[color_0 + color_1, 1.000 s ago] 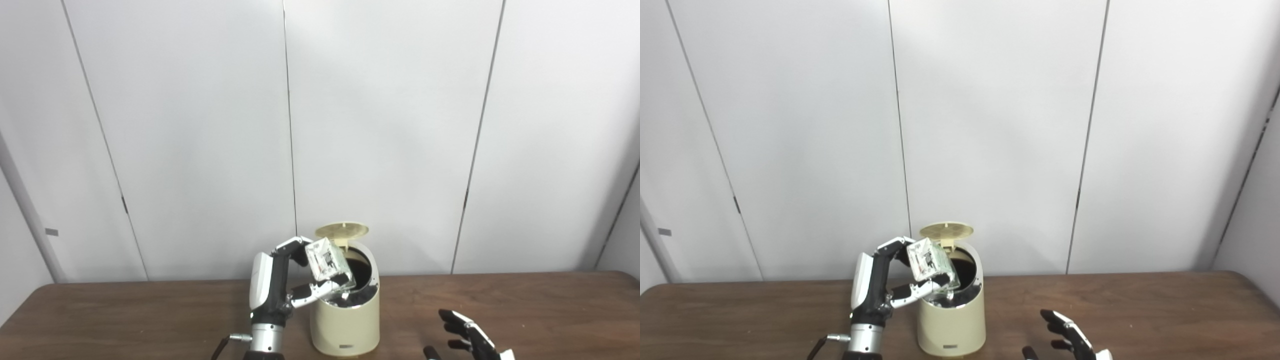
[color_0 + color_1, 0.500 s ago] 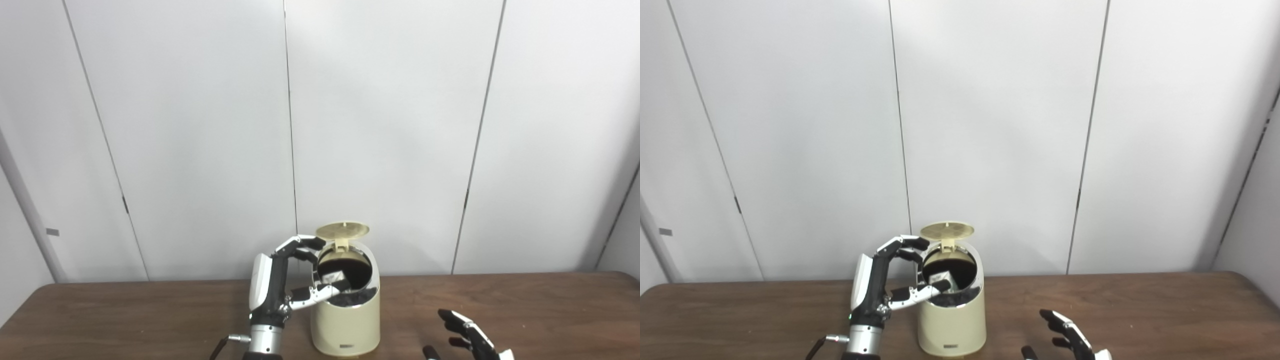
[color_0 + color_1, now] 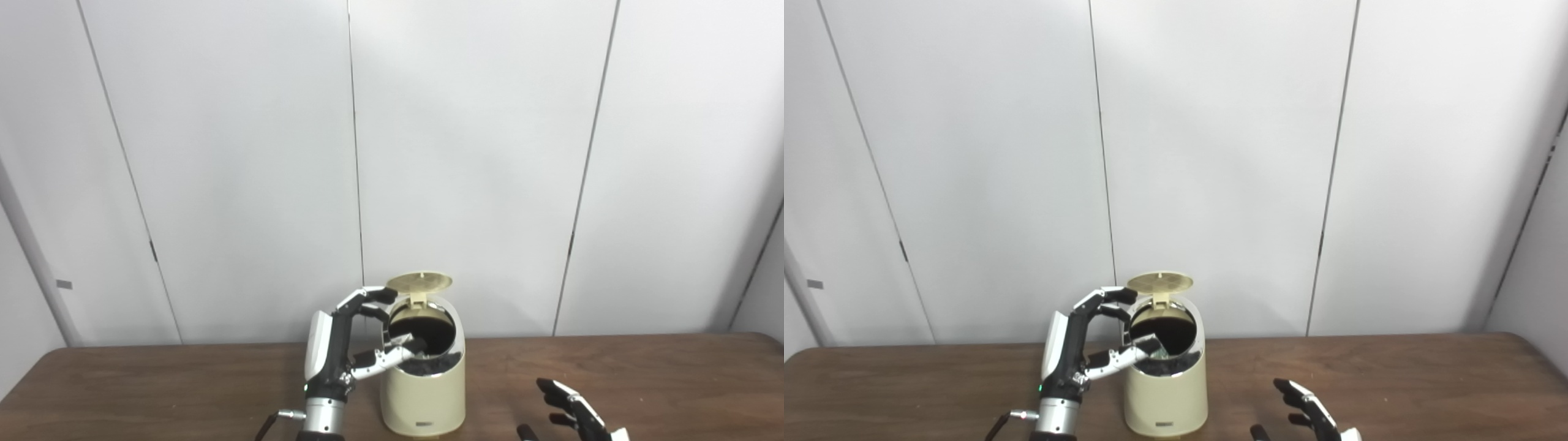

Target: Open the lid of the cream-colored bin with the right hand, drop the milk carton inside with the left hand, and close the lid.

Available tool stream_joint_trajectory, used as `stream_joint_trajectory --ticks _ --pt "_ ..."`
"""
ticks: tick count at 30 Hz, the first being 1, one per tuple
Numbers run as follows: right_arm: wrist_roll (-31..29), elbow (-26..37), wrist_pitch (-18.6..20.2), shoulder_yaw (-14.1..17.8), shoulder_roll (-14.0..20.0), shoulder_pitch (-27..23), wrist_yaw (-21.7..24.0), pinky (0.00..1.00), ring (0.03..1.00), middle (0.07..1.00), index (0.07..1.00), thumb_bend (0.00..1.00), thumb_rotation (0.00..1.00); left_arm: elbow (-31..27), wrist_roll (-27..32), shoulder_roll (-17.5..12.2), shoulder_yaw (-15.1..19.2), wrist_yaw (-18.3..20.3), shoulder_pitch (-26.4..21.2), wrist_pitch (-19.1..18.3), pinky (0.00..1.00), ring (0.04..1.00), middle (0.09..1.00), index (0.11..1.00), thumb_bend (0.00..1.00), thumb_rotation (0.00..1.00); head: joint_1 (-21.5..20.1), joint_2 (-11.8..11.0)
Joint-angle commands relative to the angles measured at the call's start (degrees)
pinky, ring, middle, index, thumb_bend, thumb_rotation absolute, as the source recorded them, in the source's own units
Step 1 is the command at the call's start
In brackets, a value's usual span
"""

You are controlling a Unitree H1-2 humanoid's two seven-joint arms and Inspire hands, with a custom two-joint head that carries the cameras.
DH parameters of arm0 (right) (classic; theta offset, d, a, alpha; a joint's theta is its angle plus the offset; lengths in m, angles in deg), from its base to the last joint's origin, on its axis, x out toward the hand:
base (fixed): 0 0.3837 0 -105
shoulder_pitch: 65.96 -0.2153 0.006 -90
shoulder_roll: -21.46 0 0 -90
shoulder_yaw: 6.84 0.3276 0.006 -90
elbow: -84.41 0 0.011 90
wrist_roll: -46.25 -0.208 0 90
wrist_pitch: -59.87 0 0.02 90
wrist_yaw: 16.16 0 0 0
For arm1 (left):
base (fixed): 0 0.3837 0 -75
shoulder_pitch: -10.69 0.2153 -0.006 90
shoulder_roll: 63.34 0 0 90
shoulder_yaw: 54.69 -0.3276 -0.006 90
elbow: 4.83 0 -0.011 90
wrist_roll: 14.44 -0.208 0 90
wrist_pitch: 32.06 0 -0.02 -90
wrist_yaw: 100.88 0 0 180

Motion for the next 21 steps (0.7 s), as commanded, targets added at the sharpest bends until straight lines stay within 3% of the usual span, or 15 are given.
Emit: stream_joint_trajectory --ticks 1,3,5,7,8,10,12,14,17,19,21 --pt "-1.17 -3.63 -7.31 -0.36 -0.93 2.72 -1.96 0.46 0.6 0.675 0.734 0.22 0.23 -5.84 0.55 -0.54 1.15 0.28 0.76 0.19 0.43 0.448 0.462 0.506 0.48 0.56 0.06 -0.05" --pt "-0.79 -1.68 -11.08 -0.12 -1.34 1.84 -3.46 0.53 0.644 0.689 0.716 0.21 0.23 -12.79 2.45 -0.69 3.35 2.34 4.56 0.19 0.4 0.423 0.449 0.48 0.32 0.64 0.54 -0.08" --pt "3.41 3.72 -10.27 0.16 -1.47 0.67 -4.54 0.58 0.682 0.704 0.694 0.19 0.33 -19.55 4.02 -0.96 5.76 4.8 8.67 0.19 0.38 0.413 0.454 0.481 0.26 0.61 0.64 -0.11" --pt "6.04 8.37 -8.08 0.01 -0.32 -0.44 -2.89 0.6 0.709 0.727 0.707 0.19 0.53 -23.86 4.97 -1.27 7.82 7.74 11.84 0.19 0.38 0.412 0.46 0.495 0.23 0.5 0.6 -0.09" --pt "6.34 11.23 -5.88 -0.3 1.1 -1.11 0.03 0.63 0.732 0.749 0.726 0.31 0.6 -25.79 6.34 -2.11 8.69 11.09 13.76 0.19 0.38 0.425 0.476 0.51 0.25 0.32 0.55 -0.33" --pt "7.55 15.91 -2.05 -0.59 4.01 -2.91 5.62 0.71 0.816 0.835 0.818 0.41 0.8 -28.85 9.55 -4.45 9.7 17.95 17.24 -0.17 0.45 0.504 0.559 0.589 0.27 0.4 0.4 -0.72" --pt "9.56 19.9 1.25 -0.6 7.07 -5.43 10.82 0.77 0.878 0.892 0.881 0.58 0.87 -31.84 12.87 -7.21 10.3 24.21 20.64 -1.65 0.58 0.651 0.694 0.709 0.33 0.53 0.2 -0.73" --pt "9.85 22.4 3.62 -0.52 9.47 -8.5 14.93 0.81 0.906 0.92 0.912 0.65 0.86 -34.82 16.34 -9.18 11.77 28.95 24.2 -4.94 0.66 0.733 0.769 0.781 0.4 0.63 -0.39 -0.61" --pt "10.97 25.04 7.29 -0.87 11.86 -12.17 19.19 0.84 0.929 0.943 0.941 0.71 0.87 -36.78 18.94 -9.6 14.52 33.27 27.68 -7.68 0.75 0.811 0.842 0.85 0.47 0.74 -1.0 -0.15" --pt "12.77 27.17 10.41 -1.34 13.31 -15.55 22.81 0.81 0.928 0.954 0.955 0.74 0.9 -36.95 18.84 -9.22 16.44 35.01 29.96 -8.02 0.8 0.844 0.871 0.887 0.47 0.8 -1.34 -0.02" --pt "13.54 29.04 13.88 -1.89 14.53 -19.12 27.42 0.78 0.952 0.97 0.96 0.74 0.91 -36.6 17.88 -8.09 18.35 35.68 31.89 -7.77 0.8 0.834 0.858 0.877 0.44 0.79 -1.55 -0.24"
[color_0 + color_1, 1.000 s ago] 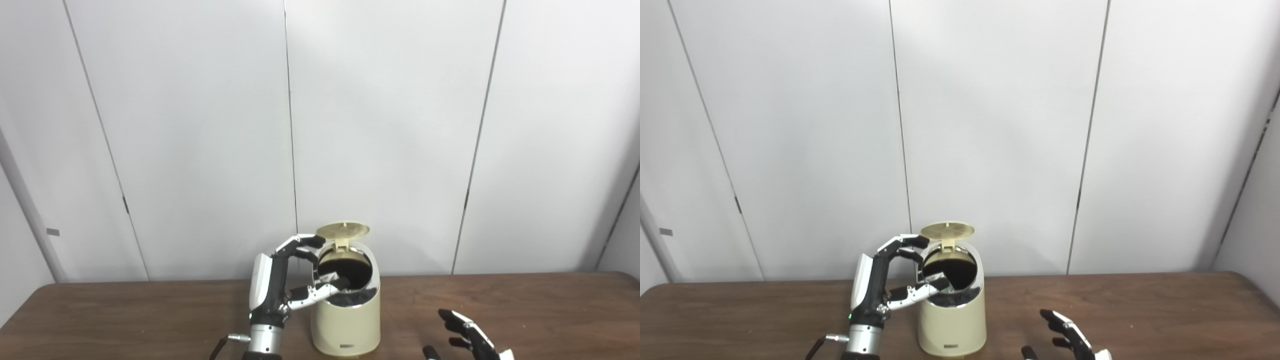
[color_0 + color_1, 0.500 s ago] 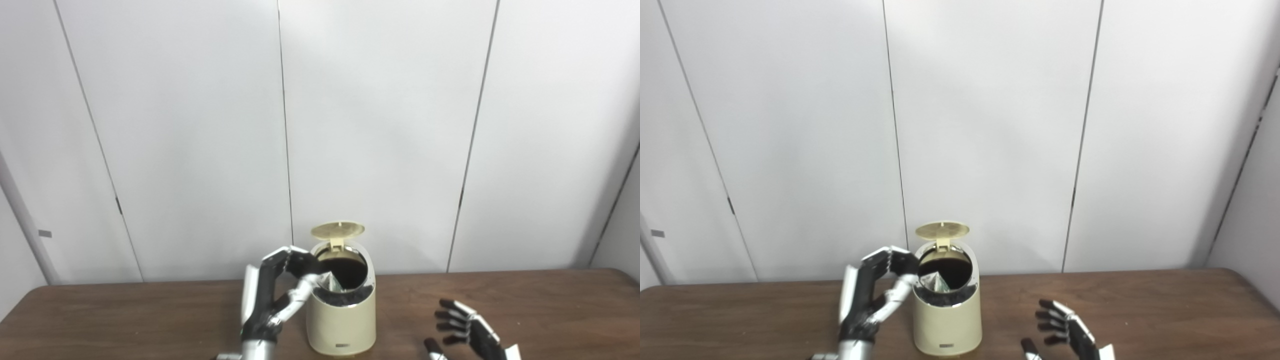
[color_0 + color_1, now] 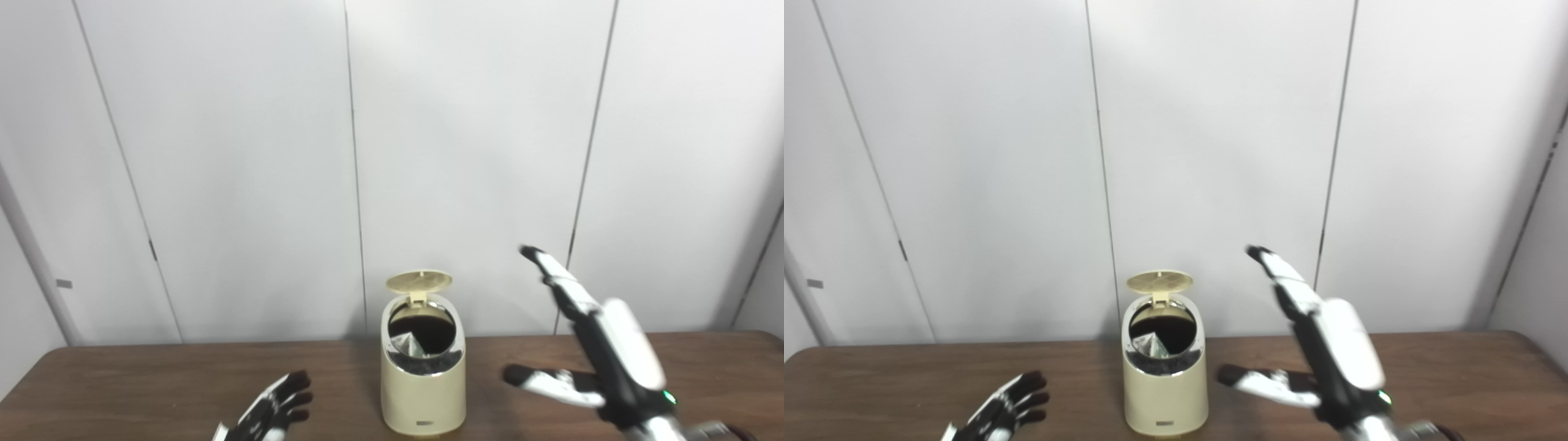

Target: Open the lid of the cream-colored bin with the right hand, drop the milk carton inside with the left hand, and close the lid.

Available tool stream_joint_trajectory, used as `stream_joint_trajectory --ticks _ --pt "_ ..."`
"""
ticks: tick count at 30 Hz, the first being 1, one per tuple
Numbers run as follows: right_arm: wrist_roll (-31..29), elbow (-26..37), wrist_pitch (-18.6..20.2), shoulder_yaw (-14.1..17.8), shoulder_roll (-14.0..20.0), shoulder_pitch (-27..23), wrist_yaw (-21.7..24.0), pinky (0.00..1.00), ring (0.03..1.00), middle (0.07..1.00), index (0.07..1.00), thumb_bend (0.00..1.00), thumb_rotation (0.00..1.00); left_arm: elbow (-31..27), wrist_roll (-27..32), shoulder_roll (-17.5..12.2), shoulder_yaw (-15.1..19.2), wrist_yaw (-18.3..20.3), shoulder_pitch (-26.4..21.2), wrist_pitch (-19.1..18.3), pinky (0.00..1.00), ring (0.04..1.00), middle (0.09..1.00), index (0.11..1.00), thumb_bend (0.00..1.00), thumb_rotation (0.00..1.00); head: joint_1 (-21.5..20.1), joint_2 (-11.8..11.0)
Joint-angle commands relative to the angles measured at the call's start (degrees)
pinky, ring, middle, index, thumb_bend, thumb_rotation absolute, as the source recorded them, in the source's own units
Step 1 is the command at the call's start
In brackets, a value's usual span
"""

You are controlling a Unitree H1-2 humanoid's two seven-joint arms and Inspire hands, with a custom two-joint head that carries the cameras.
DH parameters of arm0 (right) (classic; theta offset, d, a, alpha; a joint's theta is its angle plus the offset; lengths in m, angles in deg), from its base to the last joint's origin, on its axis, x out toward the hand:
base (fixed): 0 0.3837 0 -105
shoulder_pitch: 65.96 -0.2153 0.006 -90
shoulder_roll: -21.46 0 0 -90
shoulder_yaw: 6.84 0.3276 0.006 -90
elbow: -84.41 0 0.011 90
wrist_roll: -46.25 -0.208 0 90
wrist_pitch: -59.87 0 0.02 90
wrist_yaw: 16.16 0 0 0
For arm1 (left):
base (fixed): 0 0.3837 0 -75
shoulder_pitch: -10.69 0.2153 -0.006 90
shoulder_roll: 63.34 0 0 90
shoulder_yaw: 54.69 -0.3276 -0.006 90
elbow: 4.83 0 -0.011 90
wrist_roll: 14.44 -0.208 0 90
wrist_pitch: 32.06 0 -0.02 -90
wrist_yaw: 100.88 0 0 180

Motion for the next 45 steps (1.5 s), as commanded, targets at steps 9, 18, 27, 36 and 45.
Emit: stream_joint_trajectory --ticks 9,18,27,36,45 --pt "6.37 -4.5 9.42 -3.3 2.5 -20.29 12.44 0.73 0.882 0.843 0.827 0.74 0.83 2.26 -1.85 6.94 7.17 4.21 4.5 7.05 0.79 0.774 0.785 0.802 0.43 0.67 0.6 -0.76" --pt "10.76 -18.74 10.76 -10.24 2.57 -28.58 15.5 0.9 0.939 0.868 0.849 0.79 0.86 1.55 -5.78 9.39 10.31 4.81 5.7 7.06 0.77 0.766 0.76 0.773 0.4 0.68 0.67 0.13" --pt "13.16 -25.08 12.47 -13.37 1.49 -32.2 15.76 0.91 0.934 0.864 0.829 0.84 0.87 1.18 -7.01 10.74 11.76 5.22 5.72 6.91 0.75 0.759 0.753 0.758 0.37 0.67 0.42 0.84" --pt "13.89 -21.3 15.9 -13.46 1.42 -29.61 17.81 0.85 0.906 0.851 0.785 0.85 0.89 0.56 -7.38 11.13 12.41 5.78 5.49 5.61 0.75 0.755 0.751 0.751 0.38 0.69 0.33 1.65" --pt "13.88 -18.17 13.61 -12.72 1.45 -25.57 13.01 0.8 0.801 0.798 0.682 0.87 0.92 -0.04 -8.4 11.42 12.32 5.92 4.76 5.09 0.74 0.748 0.741 0.737 0.37 0.68 0.27 2.09"
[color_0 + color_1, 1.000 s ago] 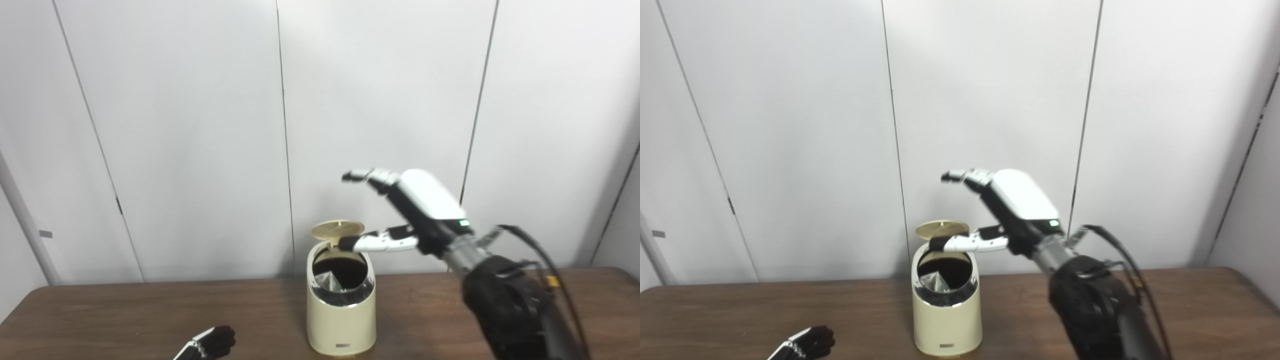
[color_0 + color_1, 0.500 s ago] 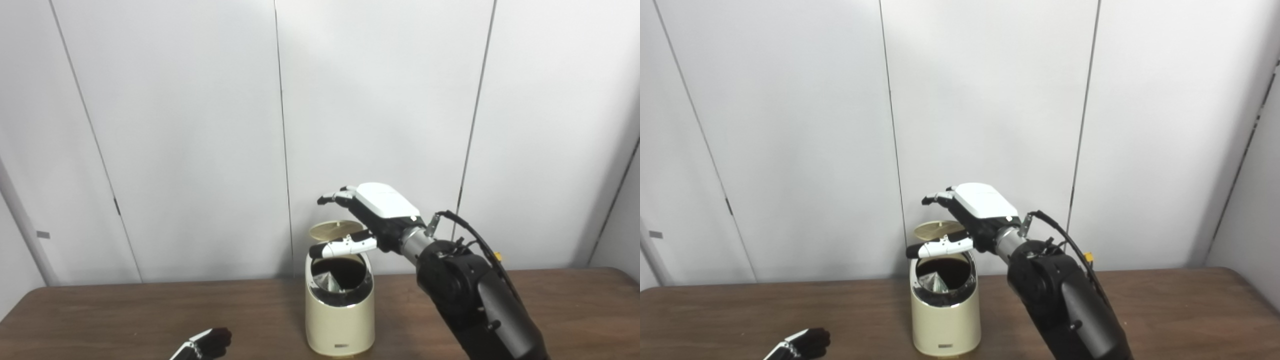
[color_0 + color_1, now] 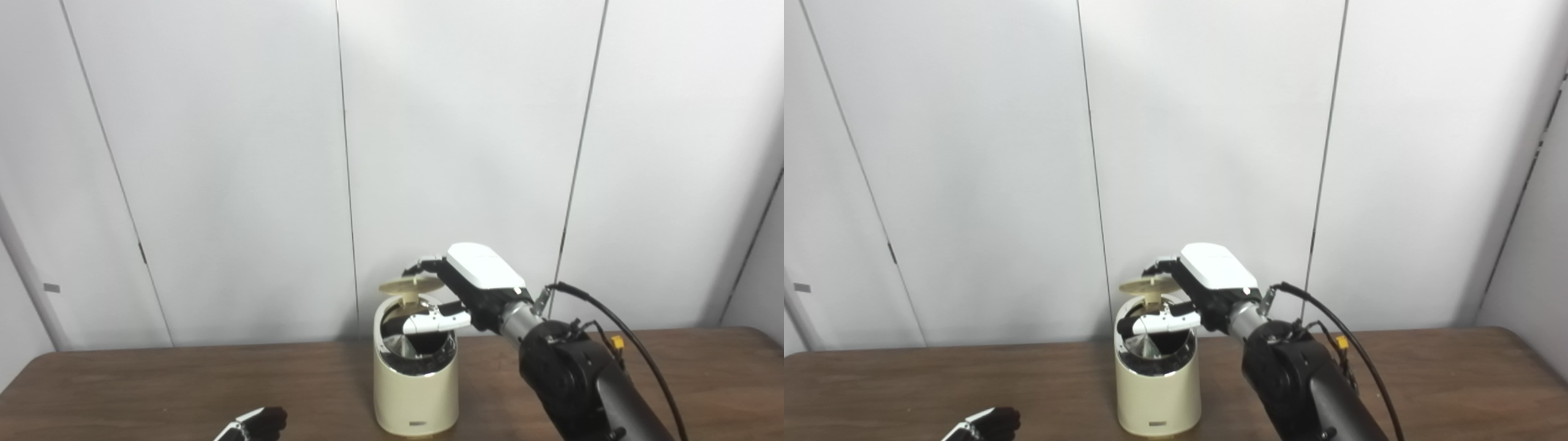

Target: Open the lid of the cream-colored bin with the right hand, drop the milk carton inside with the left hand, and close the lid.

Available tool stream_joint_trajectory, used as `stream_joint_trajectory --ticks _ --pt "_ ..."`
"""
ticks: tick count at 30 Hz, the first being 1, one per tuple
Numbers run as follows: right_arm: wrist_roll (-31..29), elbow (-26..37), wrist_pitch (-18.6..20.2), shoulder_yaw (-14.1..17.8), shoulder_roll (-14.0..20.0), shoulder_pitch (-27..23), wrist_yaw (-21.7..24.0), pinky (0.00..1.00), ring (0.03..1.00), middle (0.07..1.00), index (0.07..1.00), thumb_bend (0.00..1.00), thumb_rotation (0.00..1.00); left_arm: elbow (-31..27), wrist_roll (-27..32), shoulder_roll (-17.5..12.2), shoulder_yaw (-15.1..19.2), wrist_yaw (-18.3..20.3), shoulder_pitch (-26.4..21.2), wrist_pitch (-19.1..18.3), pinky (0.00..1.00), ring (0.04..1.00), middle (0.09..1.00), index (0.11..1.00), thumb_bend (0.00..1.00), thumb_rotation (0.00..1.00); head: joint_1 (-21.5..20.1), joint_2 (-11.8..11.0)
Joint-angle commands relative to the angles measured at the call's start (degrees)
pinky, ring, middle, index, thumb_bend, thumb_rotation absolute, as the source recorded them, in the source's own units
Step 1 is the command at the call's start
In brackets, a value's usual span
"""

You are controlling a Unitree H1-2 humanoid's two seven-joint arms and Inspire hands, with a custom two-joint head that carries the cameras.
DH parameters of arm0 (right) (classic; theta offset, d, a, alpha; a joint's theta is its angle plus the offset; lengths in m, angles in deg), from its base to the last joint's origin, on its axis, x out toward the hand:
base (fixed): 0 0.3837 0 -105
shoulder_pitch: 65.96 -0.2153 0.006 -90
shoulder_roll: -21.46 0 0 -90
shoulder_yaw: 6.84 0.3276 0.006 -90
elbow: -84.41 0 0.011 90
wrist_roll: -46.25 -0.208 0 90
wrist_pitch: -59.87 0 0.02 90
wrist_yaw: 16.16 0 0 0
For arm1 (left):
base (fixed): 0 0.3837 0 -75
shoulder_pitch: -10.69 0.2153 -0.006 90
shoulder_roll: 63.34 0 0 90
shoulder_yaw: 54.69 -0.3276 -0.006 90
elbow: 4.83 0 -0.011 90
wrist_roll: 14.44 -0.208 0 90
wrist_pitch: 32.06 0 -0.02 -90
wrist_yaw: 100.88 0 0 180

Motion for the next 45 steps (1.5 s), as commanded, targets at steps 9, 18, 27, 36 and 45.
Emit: stream_joint_trajectory --ticks 9,18,27,36,45 --pt "-0.65 5.07 -3.23 1.0 0.71 1.9 -2.85 0.83 0.762 0.714 0.657 0.84 0.97 -0.18 -1.17 1.17 -0.49 0.33 -0.5 -0.14 0.72 0.733 0.732 0.726 0.34 0.66 0.4 0.11" --pt "-2.01 8.33 -2.63 1.13 1.39 5.98 0.53 0.84 0.792 0.698 0.681 0.82 0.94 -1.96 -1.5 1.2 -0.41 0.51 -0.36 -1.94 0.73 0.731 0.728 0.722 0.33 0.68 0.76 0.89" --pt "-1.21 10.7 -2.31 -0.01 1.57 9.92 3.47 0.82 0.816 0.726 0.713 0.82 0.92 -3.76 1.6 0.95 0.22 1.17 0.34 -1.7 0.72 0.729 0.723 0.713 0.36 0.66 0.94 1.96" --pt "3.17 10.01 -4.34 -2.11 3.0 12.52 3.06 0.82 0.873 0.846 0.766 0.76 0.8 -6.86 1.92 1.04 0.53 1.75 1.58 -3.96 0.71 0.731 0.721 0.71 0.36 0.63 1.38 3.35" --pt "11.48 7.64 -9.18 -4.85 4.69 14.41 -0.87 0.89 0.967 0.939 0.796 0.77 0.82 -7.65 2.42 1.13 0.62 1.98 1.95 -4.57 0.71 0.727 0.721 0.712 0.37 0.64 1.5 4.07"
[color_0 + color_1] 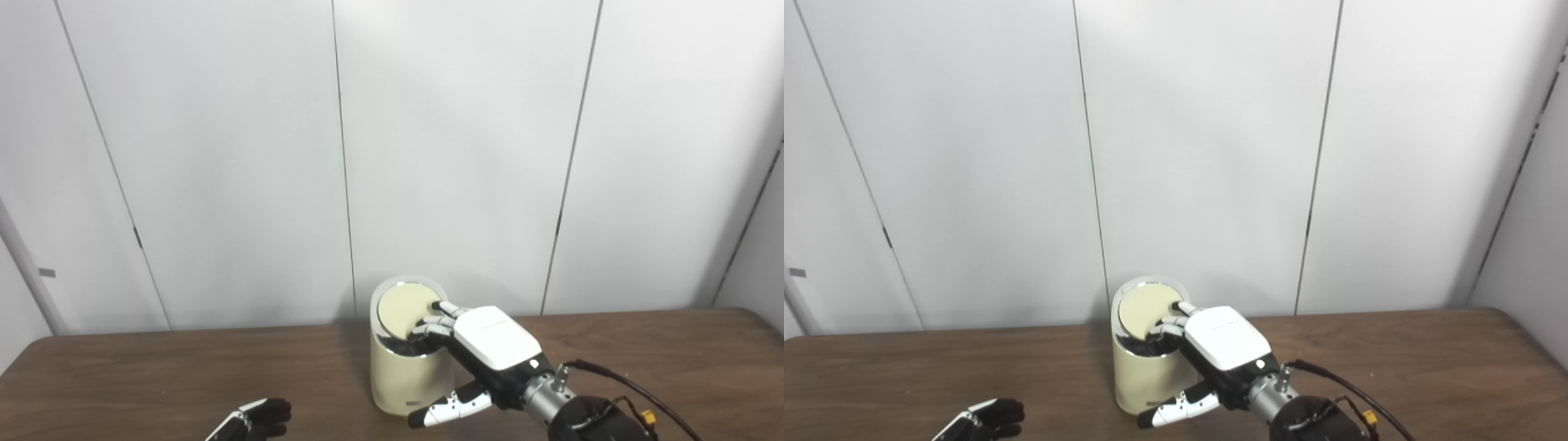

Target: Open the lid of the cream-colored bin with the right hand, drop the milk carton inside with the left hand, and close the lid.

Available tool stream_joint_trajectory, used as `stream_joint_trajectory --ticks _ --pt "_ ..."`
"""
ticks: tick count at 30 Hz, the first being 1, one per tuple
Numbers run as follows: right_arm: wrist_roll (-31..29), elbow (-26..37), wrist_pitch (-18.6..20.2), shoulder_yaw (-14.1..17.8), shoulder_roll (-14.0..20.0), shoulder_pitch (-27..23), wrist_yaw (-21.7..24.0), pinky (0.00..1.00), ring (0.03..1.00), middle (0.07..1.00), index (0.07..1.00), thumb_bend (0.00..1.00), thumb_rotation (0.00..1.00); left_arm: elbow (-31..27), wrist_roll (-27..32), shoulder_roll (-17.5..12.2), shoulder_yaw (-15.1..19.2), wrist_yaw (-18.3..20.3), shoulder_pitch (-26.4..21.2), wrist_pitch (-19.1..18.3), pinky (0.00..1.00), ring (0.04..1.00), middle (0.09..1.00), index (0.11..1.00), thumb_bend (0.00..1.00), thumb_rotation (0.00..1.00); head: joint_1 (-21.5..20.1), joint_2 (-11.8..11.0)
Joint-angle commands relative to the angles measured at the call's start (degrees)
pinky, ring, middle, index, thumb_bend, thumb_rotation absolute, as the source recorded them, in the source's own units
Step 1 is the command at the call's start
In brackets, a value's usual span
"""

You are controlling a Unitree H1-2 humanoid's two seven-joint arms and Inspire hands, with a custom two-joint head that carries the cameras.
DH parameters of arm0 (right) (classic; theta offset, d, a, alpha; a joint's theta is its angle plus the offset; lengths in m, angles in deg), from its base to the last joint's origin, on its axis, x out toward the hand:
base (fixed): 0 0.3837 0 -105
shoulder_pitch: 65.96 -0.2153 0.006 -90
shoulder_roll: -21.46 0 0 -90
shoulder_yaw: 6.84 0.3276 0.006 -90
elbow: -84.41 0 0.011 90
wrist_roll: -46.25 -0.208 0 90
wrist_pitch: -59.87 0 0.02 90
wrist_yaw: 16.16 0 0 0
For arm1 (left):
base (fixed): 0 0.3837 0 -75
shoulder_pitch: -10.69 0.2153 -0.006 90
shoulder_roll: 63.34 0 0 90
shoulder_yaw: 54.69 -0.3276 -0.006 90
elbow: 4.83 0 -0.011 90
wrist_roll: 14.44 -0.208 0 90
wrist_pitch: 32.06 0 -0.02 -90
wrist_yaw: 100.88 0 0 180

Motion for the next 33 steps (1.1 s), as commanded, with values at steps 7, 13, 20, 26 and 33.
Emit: stream_joint_trajectory --ticks 7,13,20,26,33 --pt "6.24 -0.25 -3.62 -1.28 1.19 0.84 -1.35 0.92 0.969 0.933 0.788 0.74 0.81 -3.1 -0.47 -0.11 0.31 0.0 -0.61 -0.11 0.7 0.725 0.711 0.702 0.38 0.64 -0.08 0.21" --pt "8.21 0.17 -5.33 -1.66 0.89 1.9 -2.25 0.93 0.975 0.923 0.781 0.73 0.8 -2.79 -0.32 -0.1 0.4 -0.01 -0.84 -0.3 0.69 0.718 0.71 0.697 0.39 0.64 -0.19 0.22" --pt "8.07 1.29 -5.65 -1.39 0.42 2.66 -0.5 0.93 0.96 0.904 0.78 0.71 0.82 -2.62 -0.67 -0.14 0.39 -0.01 -0.96 -0.05 0.68 0.711 0.706 0.691 0.37 0.63 -0.14 0.48" --pt "7.74 1.31 -4.91 -0.83 -0.27 3.18 -0.06 0.9 0.942 0.894 0.791 0.7 0.82 -2.72 -0.94 -0.18 0.4 -0.05 -0.92 0.11 0.68 0.716 0.709 0.689 0.36 0.64 -0.01 0.61" --pt "-2.25 -1.92 -0.19 4.63 -3.65 3.93 0.57 0.93 0.965 0.913 0.805 0.71 0.72 -3.45 -0.83 -0.05 0.38 -0.06 -0.46 -0.03 0.69 0.706 0.705 0.679 0.38 0.61 0.32 0.94"
